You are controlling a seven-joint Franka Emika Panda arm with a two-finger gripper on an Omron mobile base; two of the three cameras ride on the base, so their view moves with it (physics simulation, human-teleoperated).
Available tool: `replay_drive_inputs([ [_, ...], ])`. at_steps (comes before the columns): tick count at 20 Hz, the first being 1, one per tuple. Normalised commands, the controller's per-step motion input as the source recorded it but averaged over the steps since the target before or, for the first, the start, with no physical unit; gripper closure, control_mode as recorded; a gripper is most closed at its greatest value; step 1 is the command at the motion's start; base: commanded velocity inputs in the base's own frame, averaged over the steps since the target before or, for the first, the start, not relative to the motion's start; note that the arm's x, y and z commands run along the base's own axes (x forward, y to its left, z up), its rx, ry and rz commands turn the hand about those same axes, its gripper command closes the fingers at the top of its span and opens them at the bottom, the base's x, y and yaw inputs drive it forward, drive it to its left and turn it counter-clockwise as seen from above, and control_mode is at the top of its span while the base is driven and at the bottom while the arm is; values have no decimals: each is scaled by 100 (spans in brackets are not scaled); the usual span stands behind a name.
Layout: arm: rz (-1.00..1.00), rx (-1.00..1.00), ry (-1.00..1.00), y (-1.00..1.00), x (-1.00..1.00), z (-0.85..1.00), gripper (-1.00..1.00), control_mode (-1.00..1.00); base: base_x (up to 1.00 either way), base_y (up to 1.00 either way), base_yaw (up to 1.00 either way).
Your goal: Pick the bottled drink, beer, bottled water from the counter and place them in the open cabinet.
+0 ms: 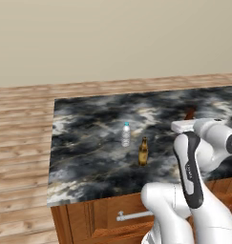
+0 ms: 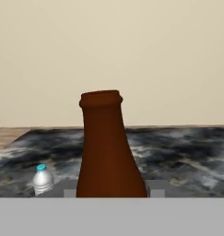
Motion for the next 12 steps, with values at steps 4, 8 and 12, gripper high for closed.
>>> replay_drive_inputs([
  [4,-4,-4,4,0,0,5,100,-100,0,0,0],
  [8,0,0,18,0,16,7,100,-100,0,0,0],
  [12,0,2,16,-1,6,10,100,-100,0,0,0],
])
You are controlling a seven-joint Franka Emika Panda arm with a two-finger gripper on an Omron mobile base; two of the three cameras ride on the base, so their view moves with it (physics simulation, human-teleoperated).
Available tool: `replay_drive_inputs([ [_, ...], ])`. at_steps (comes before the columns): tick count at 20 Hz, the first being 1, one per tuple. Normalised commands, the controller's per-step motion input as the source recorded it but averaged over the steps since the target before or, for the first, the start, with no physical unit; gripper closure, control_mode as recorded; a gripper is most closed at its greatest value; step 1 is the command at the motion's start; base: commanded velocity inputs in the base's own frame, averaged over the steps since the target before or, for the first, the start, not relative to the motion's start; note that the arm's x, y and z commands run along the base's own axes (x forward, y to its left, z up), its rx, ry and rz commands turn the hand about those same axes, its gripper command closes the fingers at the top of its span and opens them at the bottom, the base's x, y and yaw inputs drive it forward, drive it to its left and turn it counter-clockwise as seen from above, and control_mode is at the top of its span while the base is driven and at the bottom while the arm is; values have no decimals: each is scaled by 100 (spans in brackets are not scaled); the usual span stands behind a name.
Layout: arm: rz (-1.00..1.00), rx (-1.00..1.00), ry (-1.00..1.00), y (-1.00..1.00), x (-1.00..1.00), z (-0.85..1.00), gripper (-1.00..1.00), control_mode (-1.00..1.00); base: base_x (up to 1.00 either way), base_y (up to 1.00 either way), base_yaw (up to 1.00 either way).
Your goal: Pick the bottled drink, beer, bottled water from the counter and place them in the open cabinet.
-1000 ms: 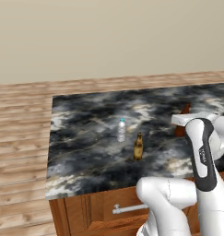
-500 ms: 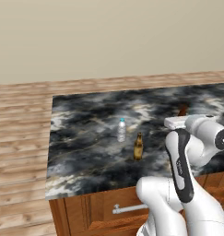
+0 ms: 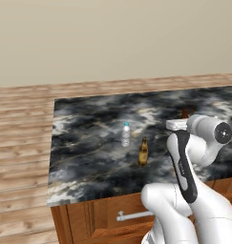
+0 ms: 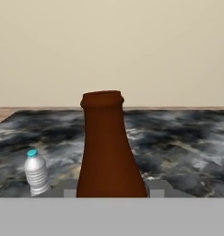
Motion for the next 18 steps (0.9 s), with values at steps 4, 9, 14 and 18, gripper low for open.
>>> replay_drive_inputs([
  [4,0,5,13,-6,1,2,100,-100,0,0,0],
  [9,0,3,0,-5,-1,-1,100,-100,0,0,0],
  [14,0,0,0,0,0,0,100,-100,0,0,0],
  [18,0,0,0,0,0,0,100,-100,0,0,0],
])
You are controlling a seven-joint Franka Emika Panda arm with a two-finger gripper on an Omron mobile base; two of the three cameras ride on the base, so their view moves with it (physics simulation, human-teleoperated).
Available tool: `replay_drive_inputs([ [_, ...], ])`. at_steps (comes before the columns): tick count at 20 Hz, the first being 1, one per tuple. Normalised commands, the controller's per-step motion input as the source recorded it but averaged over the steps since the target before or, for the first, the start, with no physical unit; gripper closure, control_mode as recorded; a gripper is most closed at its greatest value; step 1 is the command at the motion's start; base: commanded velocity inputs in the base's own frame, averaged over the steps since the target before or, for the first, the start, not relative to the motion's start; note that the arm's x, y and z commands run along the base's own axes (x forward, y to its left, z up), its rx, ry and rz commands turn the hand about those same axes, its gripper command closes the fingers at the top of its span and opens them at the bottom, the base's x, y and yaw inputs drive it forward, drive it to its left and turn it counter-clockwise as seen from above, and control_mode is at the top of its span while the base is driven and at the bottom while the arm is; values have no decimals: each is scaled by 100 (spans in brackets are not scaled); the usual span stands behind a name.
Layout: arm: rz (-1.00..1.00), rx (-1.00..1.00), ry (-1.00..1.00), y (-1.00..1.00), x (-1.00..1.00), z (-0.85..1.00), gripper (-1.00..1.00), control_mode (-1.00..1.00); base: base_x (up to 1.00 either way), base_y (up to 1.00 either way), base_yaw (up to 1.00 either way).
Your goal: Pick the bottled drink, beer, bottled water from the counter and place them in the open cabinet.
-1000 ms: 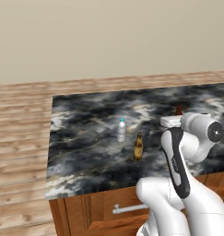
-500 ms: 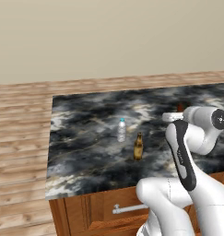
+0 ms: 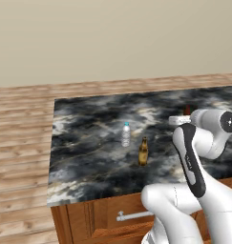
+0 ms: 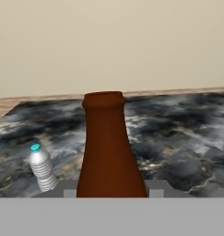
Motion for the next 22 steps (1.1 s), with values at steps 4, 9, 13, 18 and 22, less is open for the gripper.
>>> replay_drive_inputs([
  [4,0,0,0,0,0,0,100,100,-22,0,0],
  [9,0,0,0,0,0,0,100,100,-62,-4,12],
  [13,0,0,0,0,0,0,100,100,-76,0,34],
  [18,0,0,0,0,0,0,100,100,-59,2,51],
  [22,0,0,0,0,0,0,100,100,-30,4,60],
])
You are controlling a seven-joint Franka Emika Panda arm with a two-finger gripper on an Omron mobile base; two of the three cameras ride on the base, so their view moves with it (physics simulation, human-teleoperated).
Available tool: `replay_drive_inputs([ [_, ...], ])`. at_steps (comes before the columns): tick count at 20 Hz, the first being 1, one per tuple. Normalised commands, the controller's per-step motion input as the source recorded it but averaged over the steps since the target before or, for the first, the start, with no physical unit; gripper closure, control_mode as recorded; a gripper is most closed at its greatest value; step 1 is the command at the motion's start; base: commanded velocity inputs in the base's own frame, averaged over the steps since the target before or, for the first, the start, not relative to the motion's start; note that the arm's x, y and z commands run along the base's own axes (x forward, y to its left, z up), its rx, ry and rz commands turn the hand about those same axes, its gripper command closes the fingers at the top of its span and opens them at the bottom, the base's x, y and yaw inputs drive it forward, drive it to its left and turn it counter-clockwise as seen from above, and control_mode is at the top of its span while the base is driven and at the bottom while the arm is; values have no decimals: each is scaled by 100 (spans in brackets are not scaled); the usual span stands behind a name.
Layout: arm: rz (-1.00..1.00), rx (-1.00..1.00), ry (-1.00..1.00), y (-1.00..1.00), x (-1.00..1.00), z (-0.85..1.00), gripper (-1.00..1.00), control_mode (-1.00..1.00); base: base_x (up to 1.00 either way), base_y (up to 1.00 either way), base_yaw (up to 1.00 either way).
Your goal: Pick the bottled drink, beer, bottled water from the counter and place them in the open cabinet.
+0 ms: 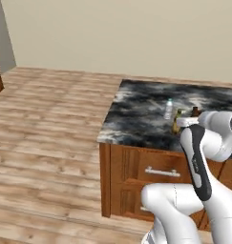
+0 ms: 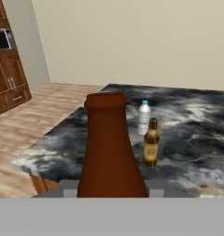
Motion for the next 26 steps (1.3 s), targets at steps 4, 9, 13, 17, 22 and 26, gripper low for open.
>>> replay_drive_inputs([
  [4,0,0,0,0,0,0,100,100,-10,19,67],
  [9,0,0,0,0,0,0,100,100,0,36,75],
  [13,0,0,0,0,0,0,100,100,0,35,74],
  [17,0,0,0,0,0,0,100,100,2,19,78],
  [22,0,0,0,0,0,0,100,100,8,17,84],
  [26,0,0,0,0,0,0,100,100,29,16,81],
])
